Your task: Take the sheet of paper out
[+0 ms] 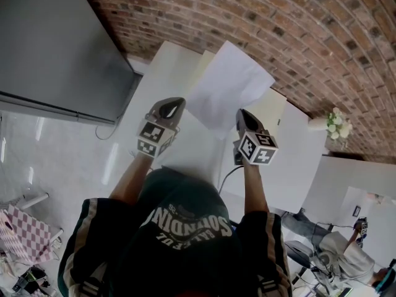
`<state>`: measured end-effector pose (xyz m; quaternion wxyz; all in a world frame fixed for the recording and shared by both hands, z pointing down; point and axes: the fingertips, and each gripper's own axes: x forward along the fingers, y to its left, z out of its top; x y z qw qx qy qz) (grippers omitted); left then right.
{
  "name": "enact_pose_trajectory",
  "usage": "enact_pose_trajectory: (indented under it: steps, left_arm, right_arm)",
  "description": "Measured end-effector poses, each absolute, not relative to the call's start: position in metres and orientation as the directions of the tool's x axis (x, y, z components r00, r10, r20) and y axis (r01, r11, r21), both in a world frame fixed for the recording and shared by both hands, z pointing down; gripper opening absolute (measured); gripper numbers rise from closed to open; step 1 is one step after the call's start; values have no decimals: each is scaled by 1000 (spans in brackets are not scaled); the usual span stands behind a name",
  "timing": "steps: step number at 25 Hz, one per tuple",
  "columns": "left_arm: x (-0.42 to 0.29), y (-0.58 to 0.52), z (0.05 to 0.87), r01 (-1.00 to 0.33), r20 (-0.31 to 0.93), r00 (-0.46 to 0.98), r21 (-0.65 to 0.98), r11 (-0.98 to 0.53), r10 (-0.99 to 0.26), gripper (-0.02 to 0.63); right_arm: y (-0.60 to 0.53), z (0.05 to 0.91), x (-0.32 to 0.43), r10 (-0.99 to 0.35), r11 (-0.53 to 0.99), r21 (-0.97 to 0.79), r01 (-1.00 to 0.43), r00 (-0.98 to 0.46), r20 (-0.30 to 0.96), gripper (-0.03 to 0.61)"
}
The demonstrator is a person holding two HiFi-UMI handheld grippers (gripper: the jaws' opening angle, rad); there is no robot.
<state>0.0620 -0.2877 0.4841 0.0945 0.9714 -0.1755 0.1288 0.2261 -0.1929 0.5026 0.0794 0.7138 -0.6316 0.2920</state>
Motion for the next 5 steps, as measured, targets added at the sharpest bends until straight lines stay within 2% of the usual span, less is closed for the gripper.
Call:
enact_pose_trajectory:
  steps: [5]
  left_arm:
    - [66, -288, 484, -366, 274, 907, 137, -921, -320, 11]
  right_arm:
    - [-192, 505, 229, -852, -195, -255, -947, 35, 522, 2]
